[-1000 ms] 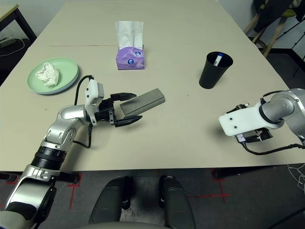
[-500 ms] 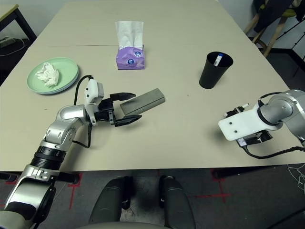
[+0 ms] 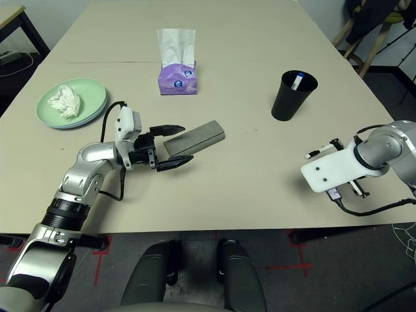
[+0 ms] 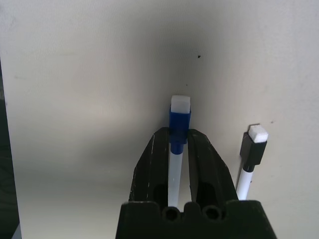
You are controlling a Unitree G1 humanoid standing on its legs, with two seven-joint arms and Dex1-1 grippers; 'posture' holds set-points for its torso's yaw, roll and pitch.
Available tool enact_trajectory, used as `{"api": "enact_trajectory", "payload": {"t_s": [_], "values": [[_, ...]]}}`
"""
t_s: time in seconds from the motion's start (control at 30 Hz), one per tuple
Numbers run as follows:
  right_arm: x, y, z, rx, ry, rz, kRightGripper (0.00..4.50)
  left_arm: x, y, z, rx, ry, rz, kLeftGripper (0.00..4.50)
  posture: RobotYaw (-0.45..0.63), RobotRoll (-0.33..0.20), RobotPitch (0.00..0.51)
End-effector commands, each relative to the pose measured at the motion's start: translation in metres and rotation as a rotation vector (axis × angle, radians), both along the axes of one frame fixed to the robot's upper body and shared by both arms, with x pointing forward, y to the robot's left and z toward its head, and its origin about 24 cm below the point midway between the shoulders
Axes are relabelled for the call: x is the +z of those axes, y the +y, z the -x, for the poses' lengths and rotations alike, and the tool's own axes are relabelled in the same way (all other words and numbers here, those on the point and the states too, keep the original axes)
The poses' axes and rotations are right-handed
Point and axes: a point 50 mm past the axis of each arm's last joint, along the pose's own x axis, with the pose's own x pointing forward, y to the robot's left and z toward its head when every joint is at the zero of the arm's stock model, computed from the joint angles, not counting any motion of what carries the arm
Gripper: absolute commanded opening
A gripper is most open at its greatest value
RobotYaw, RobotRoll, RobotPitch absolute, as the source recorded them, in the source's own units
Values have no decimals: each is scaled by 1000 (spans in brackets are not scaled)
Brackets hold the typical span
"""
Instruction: Organize and tidy the items on the table.
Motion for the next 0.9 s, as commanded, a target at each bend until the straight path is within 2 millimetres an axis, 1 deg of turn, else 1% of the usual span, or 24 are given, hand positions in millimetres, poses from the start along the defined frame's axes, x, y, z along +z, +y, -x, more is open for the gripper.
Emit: {"api": "enact_trajectory", "payload": {"t_s": [0.03, 0.17, 0.27, 0.33, 0.47, 0.5, 0.67, 0.73, 0.77, 0.83, 0.9], "values": [[-2, 2, -1, 5, 17, -2, 395, 2, 2, -2, 7, -4, -13, 4500, 60, 0, 182], [3, 4, -1, 6, 18, -13, 395, 2, 3, -3, 9, -5, -16, 4500, 54, 0, 178], [13, 10, -2, -8, 25, -61, 395, 2, 3, -4, 9, -4, -17, 4500, 48, 0, 174], [23, 17, -4, -33, 25, -122, 395, 2, 3, -5, 9, -3, -17, 4500, 43, 0, 172], [41, 35, -8, -147, 58, -354, 395, 3, 2, -7, 5, -5, -16, 4500, 38, 0, 167], [43, 38, -9, -165, 56, -388, 395, 3, 2, -8, 5, -5, -16, 4500, 37, 0, 166], [57, 59, -19, -300, 67, -726, 395, 3, 2, -8, 6, -5, -12, 4500, 39, 0, 165], [60, 64, -25, -362, 47, -848, 395, 3, 3, -9, 10, -8, -14, 4500, 40, 0, 163], [63, 68, -32, -396, 16, -966, 395, 3, 4, -9, 18, -13, -18, 4500, 42, 0, 162], [68, 75, -40, -451, -29, -1129, 395, 3, 4, -9, 31, -18, -20, 4500, 43, 0, 160], [72, 79, -46, -460, -87, -1232, 395, 3, 4, -10, 40, -21, -17, 4500, 47, 0, 159]]}}
